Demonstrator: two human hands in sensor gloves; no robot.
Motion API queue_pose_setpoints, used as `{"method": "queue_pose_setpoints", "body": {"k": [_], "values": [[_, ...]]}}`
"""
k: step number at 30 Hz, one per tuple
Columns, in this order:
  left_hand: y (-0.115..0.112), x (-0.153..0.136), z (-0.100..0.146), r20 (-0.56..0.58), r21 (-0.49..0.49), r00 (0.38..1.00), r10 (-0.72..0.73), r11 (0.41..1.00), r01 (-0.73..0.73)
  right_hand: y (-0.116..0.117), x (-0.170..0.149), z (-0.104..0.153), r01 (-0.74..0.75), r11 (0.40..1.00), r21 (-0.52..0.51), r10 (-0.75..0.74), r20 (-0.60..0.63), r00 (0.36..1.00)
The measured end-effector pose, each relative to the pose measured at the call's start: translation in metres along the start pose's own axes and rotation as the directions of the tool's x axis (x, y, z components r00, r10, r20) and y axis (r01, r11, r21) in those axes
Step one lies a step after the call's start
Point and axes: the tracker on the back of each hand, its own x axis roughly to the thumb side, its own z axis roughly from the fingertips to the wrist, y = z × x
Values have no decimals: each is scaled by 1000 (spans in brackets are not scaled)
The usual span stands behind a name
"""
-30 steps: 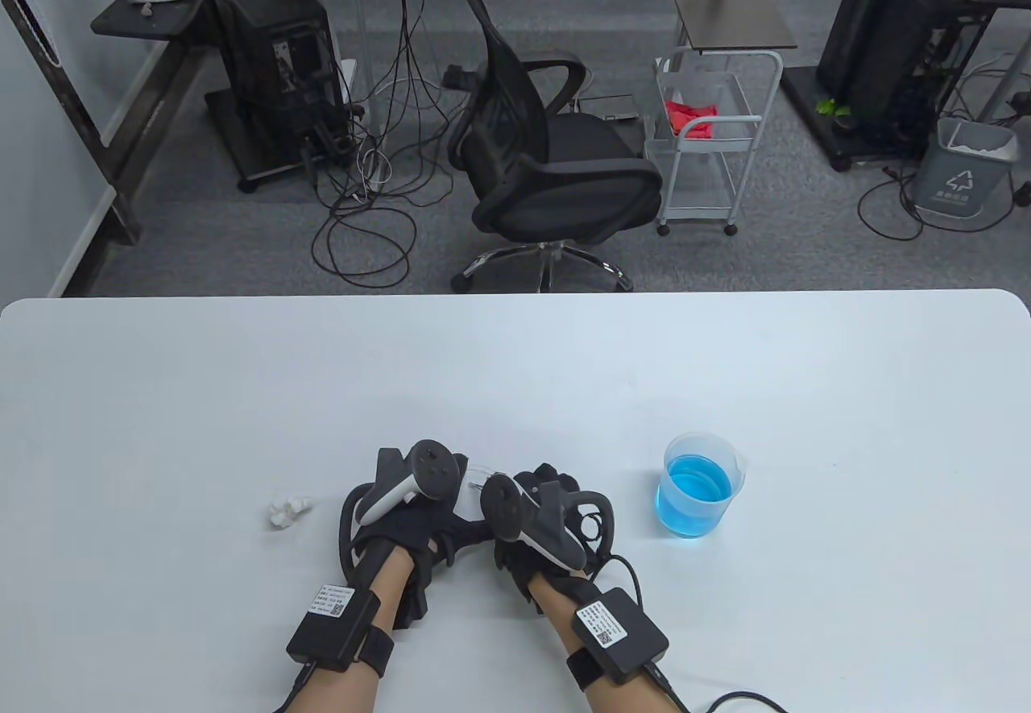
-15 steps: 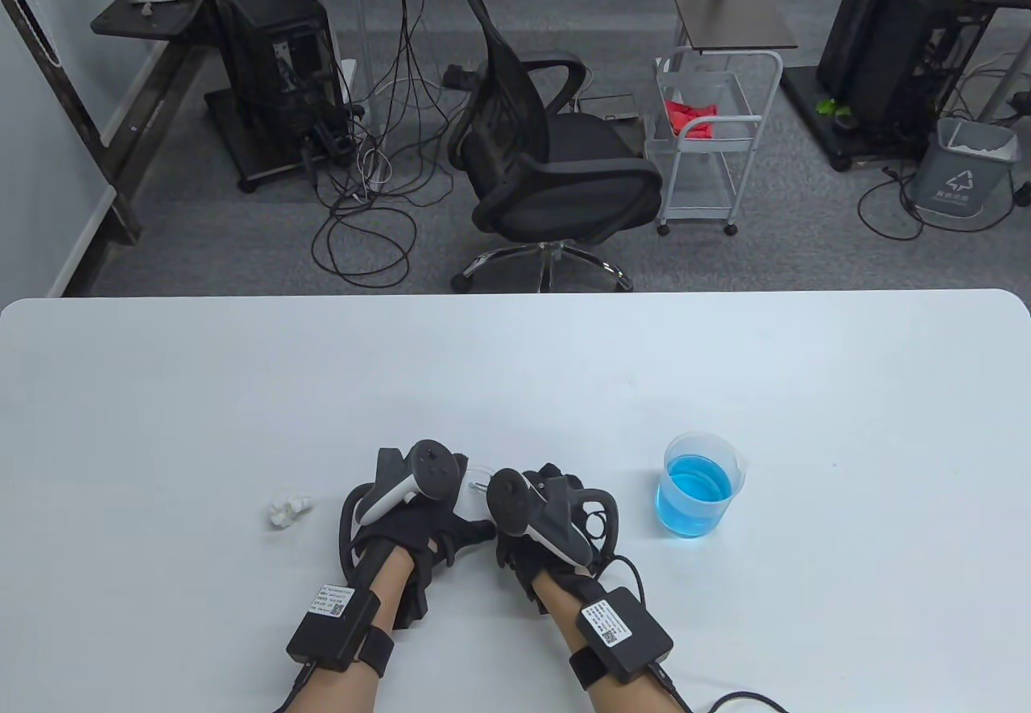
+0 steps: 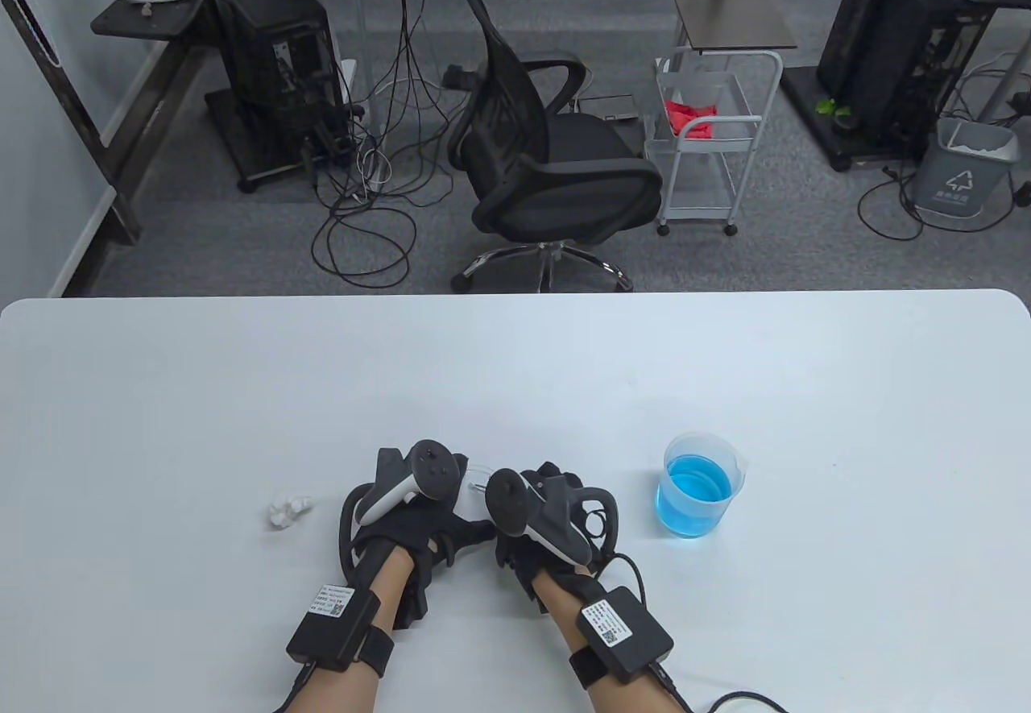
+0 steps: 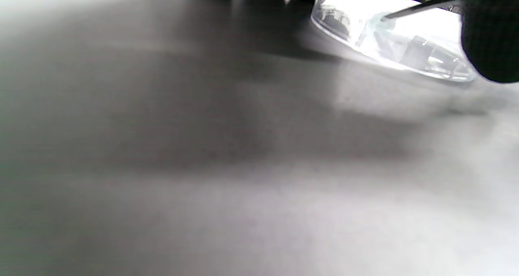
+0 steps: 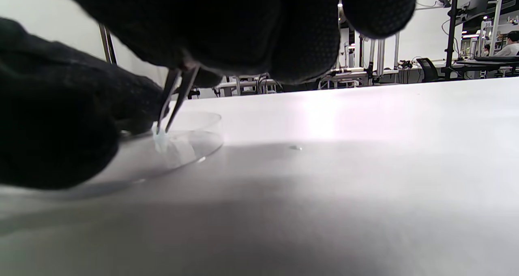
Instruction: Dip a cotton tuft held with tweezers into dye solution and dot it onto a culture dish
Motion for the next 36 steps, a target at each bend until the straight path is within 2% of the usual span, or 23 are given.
{"method": "queue_pose_setpoints", "body": {"k": [5, 13, 27, 36], "values": [[0, 0, 0, 0, -1, 1000, 0, 1000, 0, -5, -1, 0, 10, 999, -35, -10, 5, 1000], [0, 0, 0, 0, -1, 1000, 0, 1000, 0, 2, 3, 1, -30, 1000, 1, 30, 15, 999], [0, 0, 0, 0, -1, 1000, 0, 1000, 0, 2, 1, 0, -19, 1000, 20, 19, 11, 1000], [0, 0, 0, 0, -1, 1000, 0, 1000, 0, 2, 4, 2, -46, 998, -32, 47, 26, 999]]}}
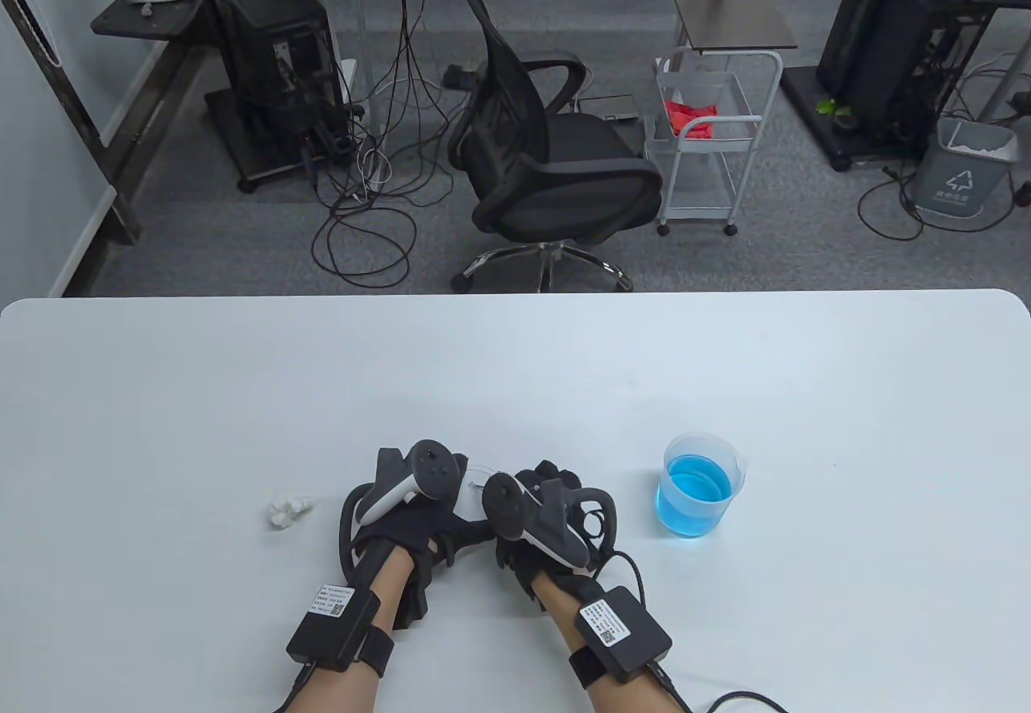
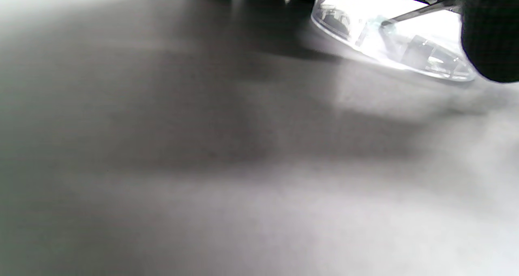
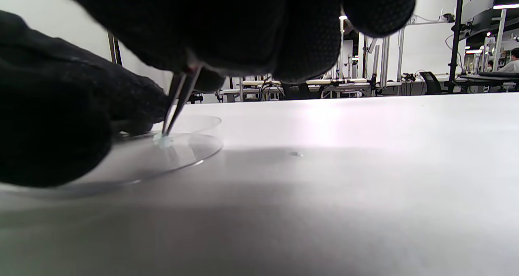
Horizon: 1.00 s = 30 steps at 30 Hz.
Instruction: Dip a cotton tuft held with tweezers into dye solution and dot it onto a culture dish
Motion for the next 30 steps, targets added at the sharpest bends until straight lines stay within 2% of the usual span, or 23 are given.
{"method": "queue_pose_setpoints", "body": {"k": [4, 11, 18, 26, 30], "values": [[0, 0, 0, 0, 0, 1000, 0, 1000, 0, -5, 0, 0, 38, 999, -15, -38, 1, 999], [0, 0, 0, 0, 0, 1000, 0, 1000, 0, 0, 5, -1, 4, 999, 36, -5, 18, 1000], [0, 0, 0, 0, 0, 1000, 0, 1000, 0, -7, 6, 0, 35, 999, 3, -35, 24, 999], [0, 0, 0, 0, -1, 1000, -2, 1000, 2, -2, 12, 0, -9, 999, 48, 7, 40, 999], [0, 0, 0, 0, -1, 1000, -2, 1000, 2, -4, 12, 0, -2, 1000, 29, 0, 43, 999]]}}
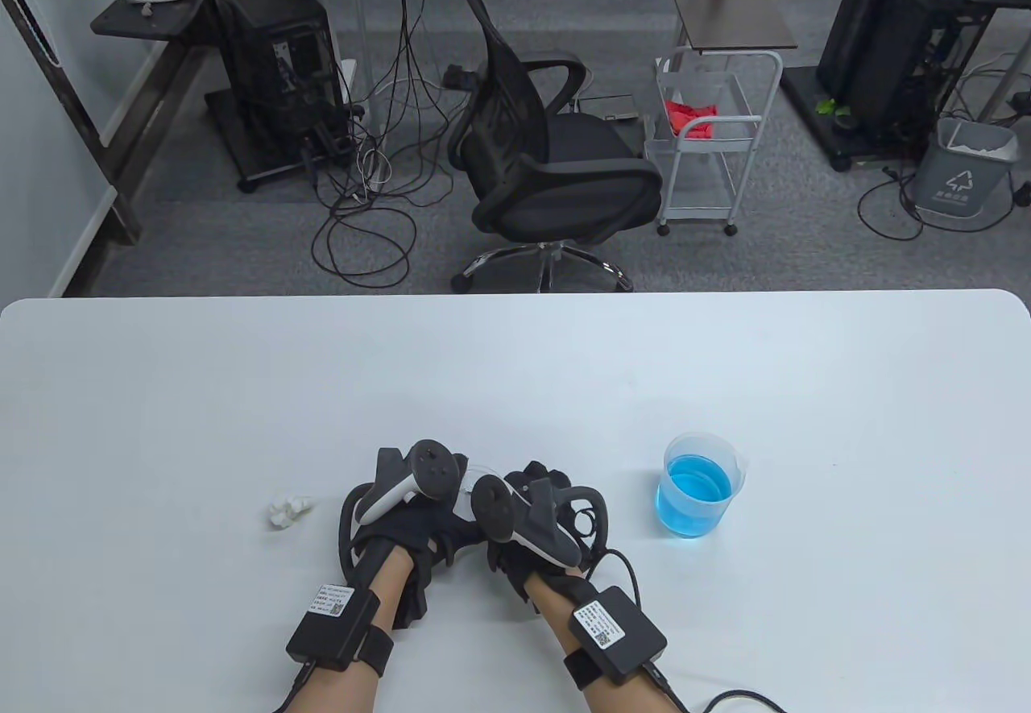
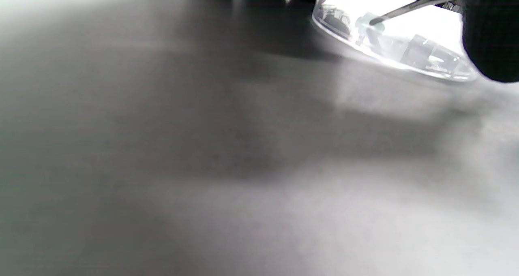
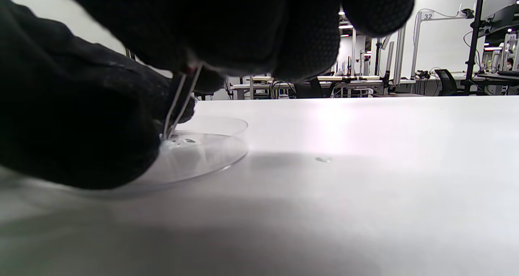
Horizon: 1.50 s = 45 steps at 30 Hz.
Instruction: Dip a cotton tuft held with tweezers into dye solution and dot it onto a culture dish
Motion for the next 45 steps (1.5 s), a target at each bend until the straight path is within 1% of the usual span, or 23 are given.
{"method": "queue_pose_setpoints", "body": {"k": [7, 10, 20, 24, 29, 38, 40, 45], "values": [[0, 0, 0, 3, 2, 1000, 2, 1000, -2, -2, 4, 1, 0, 1000, 9, 0, 16, 1000], [0, 0, 0, 2, 1, 1000, 1, 1000, -1, 1, 5, 0, -13, 999, 30, 13, 16, 1000], [0, 0, 0, 2, 1, 1000, 1, 1000, -1, -3, 4, 0, -2, 1000, 21, 1, 16, 1000], [0, 0, 0, 2, 1, 1000, 2, 1000, -2, 0, 6, 0, -17, 998, 54, 16, 21, 1000], [0, -1, 0, 1, 1, 1000, 3, 1000, -3, -2, 6, 0, -14, 999, 35, 13, 24, 1000], [-1, -1, 0, 1, 4, 1000, 7, 1000, -7, -4, 4, 3, -25, 999, 39, 25, 23, 999], [-1, -1, 0, 1, 4, 1000, 7, 1000, -7, -3, 4, 3, -35, 998, 56, 34, 20, 999], [-1, -2, 0, 3, 4, 1000, 17, 1000, -17, -3, 4, 3, -27, 999, 41, 26, 21, 999]]}}
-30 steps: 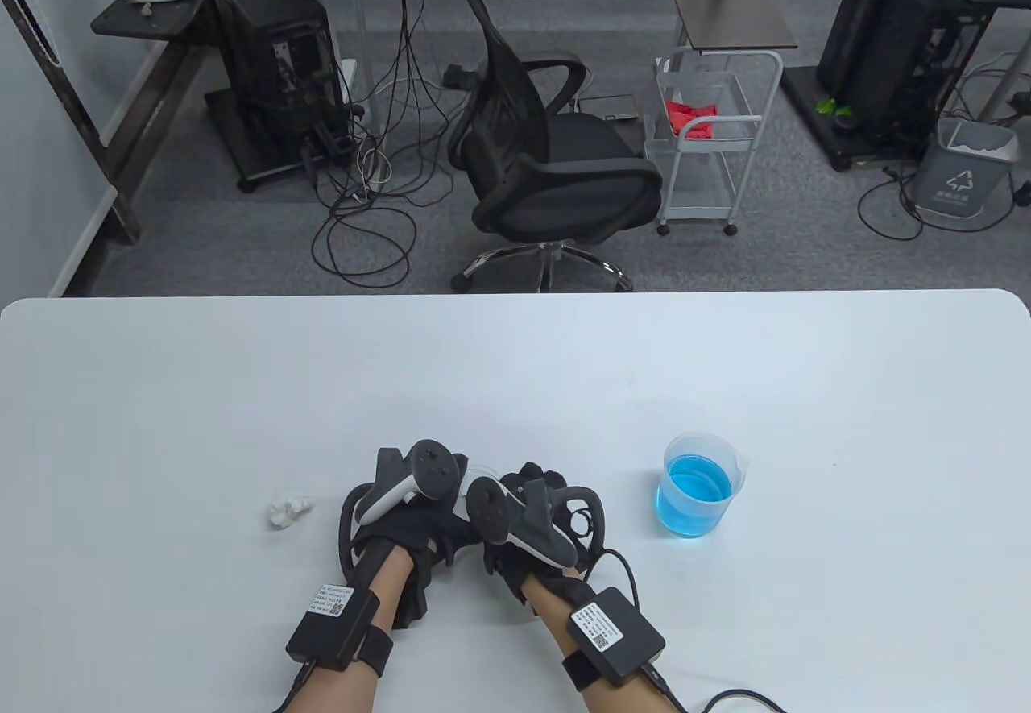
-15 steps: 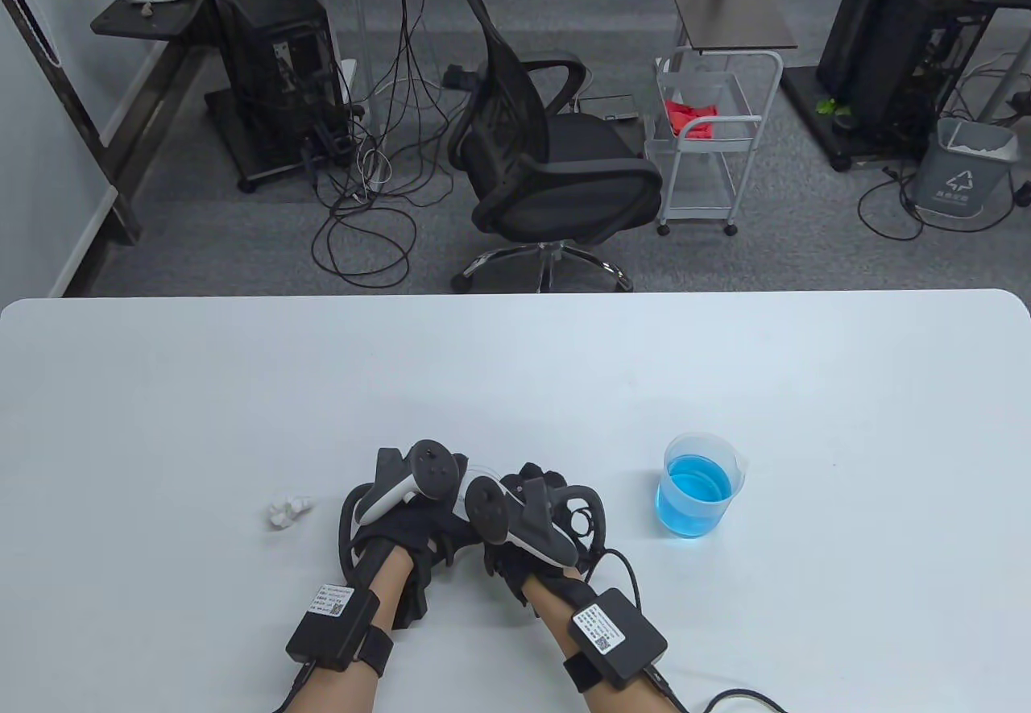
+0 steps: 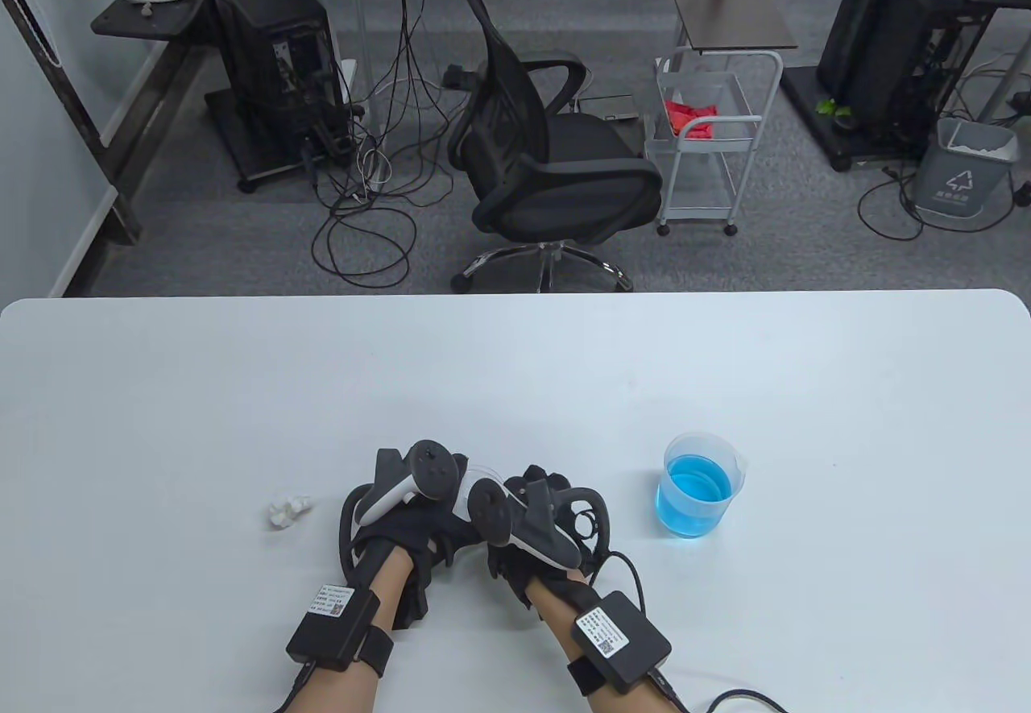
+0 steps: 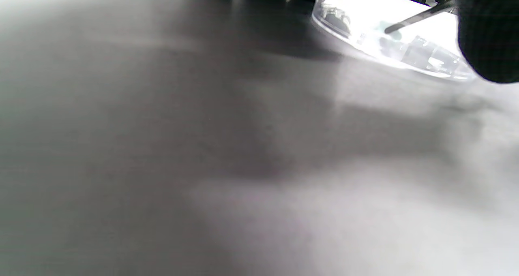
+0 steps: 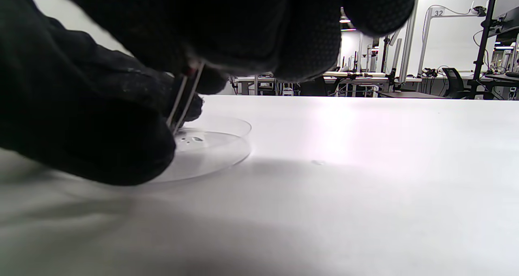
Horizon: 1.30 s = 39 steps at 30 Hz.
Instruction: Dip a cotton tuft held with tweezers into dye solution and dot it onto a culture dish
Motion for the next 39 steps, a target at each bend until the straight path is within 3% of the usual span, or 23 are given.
{"method": "queue_pose_setpoints", "body": {"k": [15, 39], "values": [[0, 0, 0, 1, 1, 1000, 3, 1000, -3, 0, -3, 0, 9, 1000, 28, -9, -12, 1000], [0, -1, 0, 0, -3, 1000, 10, 1000, -10, 4, 4, 3, 5, 999, -40, -4, 28, 1000]]}}
